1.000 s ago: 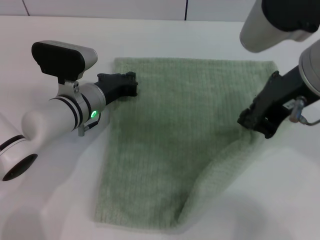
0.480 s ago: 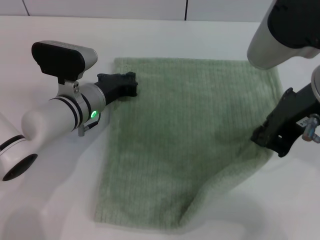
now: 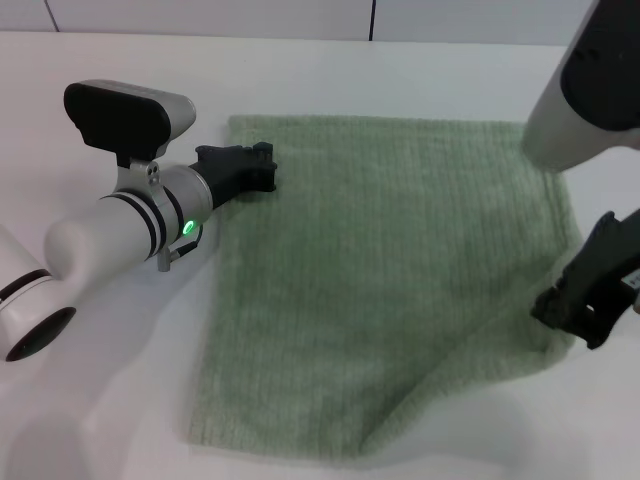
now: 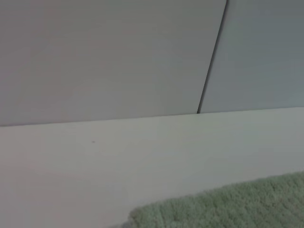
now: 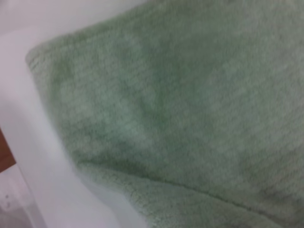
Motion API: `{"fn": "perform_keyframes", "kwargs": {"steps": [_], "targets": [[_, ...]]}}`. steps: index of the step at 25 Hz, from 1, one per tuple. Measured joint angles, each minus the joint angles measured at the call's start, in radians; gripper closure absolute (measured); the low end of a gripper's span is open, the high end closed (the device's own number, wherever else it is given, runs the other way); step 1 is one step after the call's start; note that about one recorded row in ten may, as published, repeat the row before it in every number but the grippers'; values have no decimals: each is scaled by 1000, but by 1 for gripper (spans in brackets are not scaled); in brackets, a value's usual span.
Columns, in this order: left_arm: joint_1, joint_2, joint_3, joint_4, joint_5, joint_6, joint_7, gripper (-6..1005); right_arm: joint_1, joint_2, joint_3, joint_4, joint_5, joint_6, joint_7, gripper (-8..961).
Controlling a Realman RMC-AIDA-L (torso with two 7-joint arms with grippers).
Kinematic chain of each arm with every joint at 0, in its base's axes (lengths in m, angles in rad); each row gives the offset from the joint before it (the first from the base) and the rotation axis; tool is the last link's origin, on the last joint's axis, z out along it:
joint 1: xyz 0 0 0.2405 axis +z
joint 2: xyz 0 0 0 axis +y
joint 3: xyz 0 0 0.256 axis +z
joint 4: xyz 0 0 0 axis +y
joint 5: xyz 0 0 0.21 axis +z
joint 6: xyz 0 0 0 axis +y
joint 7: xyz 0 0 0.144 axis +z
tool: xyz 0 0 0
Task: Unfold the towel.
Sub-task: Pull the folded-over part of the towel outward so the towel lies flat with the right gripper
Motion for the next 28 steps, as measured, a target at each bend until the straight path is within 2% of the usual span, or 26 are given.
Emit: {"fn": "perform_keyframes", "kwargs": {"steps": [4,9,28], "targets": [[2,0,0,-5,0,0,0,952,-8,-1,-15,37,-1,-9,-10,925],[2,0,0,-5,0,0,0,951,-10,-1,-82,109,-37,-13,-11,924],[2,0,-1,-5,0,3,0,948,6,-1,-116,122,-71,13,-18,891]]}}
